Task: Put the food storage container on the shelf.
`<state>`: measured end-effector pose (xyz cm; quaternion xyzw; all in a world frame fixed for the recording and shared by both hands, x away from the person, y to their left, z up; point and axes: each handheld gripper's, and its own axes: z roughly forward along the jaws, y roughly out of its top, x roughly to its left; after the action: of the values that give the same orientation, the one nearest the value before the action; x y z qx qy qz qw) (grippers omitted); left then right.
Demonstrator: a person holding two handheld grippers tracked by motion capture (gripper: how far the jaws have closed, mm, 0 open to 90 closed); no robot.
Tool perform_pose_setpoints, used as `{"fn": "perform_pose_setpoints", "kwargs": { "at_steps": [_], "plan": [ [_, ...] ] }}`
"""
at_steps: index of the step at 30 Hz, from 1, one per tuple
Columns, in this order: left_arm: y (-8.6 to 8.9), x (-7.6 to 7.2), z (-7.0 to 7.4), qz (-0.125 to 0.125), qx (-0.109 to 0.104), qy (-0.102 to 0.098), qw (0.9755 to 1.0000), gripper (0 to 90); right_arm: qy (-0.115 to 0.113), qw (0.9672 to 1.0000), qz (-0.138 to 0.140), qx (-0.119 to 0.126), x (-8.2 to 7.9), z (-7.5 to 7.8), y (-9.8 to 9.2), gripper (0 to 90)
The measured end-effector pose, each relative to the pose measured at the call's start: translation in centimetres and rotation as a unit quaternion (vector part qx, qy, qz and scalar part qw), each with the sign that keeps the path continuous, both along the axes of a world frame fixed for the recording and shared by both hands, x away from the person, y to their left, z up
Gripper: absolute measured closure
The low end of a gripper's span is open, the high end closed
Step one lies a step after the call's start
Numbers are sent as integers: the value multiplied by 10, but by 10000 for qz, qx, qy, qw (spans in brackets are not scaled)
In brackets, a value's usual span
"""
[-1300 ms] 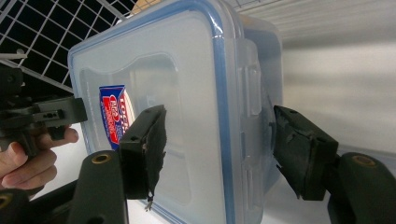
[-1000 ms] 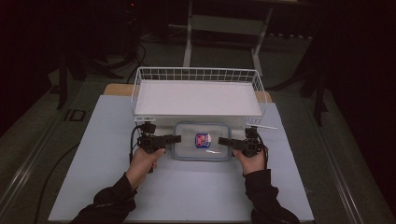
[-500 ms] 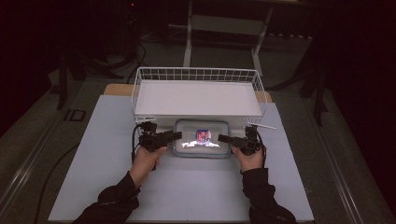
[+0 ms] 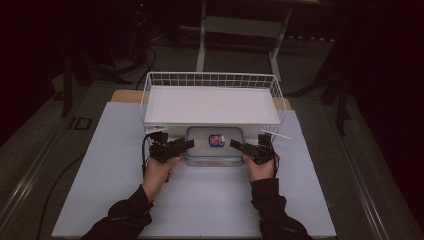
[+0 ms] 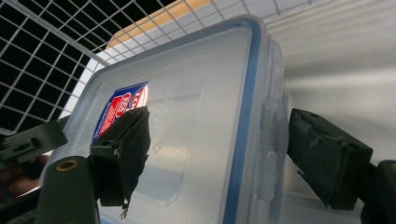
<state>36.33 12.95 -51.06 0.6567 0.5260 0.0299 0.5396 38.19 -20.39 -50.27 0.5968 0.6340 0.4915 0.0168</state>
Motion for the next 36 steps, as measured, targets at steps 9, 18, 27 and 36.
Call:
{"fn": "perform_pose_setpoints", "kwargs": {
  "at_steps": [9, 18, 27, 36],
  "plan": [
    [3, -10, 4, 55, -62, 26, 10000, 403, -304, 9988, 9, -380, -13, 11, -2, 252],
    [11, -27, 15, -67, -30, 95, 9999, 394, -400, 9981, 189, -435, -38, 16, -9, 294],
    [20, -51, 22, -315, -102, 102, 9994, 378, -635, 9943, 496, -706, -67, 22, -2, 392],
    [28, -68, 18, -696, -237, -25, 9973, 286, -607, 9917, 785, -820, -81, 22, 9, 581]
  ]
}}
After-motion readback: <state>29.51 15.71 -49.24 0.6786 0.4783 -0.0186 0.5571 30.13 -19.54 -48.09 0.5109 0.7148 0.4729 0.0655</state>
